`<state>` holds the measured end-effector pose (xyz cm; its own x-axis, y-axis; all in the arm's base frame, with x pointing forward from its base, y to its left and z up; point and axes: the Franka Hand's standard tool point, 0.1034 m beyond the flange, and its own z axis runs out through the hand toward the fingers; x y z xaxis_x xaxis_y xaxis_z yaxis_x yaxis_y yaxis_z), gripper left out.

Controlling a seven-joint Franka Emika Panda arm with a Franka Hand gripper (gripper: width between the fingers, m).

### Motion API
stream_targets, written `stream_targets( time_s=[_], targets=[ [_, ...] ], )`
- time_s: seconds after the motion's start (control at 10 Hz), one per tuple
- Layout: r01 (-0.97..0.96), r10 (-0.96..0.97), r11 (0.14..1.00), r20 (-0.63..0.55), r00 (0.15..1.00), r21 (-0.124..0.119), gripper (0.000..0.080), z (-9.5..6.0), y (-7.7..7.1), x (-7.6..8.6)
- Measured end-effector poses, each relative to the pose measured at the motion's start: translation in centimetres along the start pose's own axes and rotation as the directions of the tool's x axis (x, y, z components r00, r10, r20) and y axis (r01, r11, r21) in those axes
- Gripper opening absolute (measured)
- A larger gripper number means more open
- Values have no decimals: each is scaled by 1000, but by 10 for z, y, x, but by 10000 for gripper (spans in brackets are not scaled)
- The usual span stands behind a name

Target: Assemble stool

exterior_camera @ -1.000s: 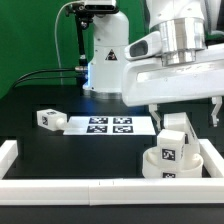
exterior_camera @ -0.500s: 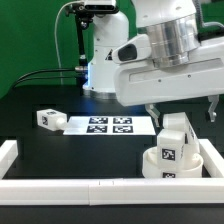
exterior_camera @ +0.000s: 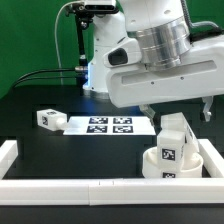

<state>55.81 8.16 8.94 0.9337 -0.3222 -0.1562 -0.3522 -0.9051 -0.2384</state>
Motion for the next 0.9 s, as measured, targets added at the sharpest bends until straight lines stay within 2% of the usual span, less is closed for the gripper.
stream_targets(
  time_s=[0.1, 0.3, 0.5, 0.6, 0.9],
  targets=[
    [52, -52, 999, -7, 999, -6, 649, -4, 0, 2],
    [294, -294, 955, -18, 955, -29, 649, -16, 2, 4],
    [573, -576, 817, -32, 817, -69, 649, -26, 0, 9],
    [651, -656, 753, -38, 754, -91, 649, -25, -3, 10],
    [770, -775, 629, -8, 632, -108, 649, -25, 4, 12]
  ],
)
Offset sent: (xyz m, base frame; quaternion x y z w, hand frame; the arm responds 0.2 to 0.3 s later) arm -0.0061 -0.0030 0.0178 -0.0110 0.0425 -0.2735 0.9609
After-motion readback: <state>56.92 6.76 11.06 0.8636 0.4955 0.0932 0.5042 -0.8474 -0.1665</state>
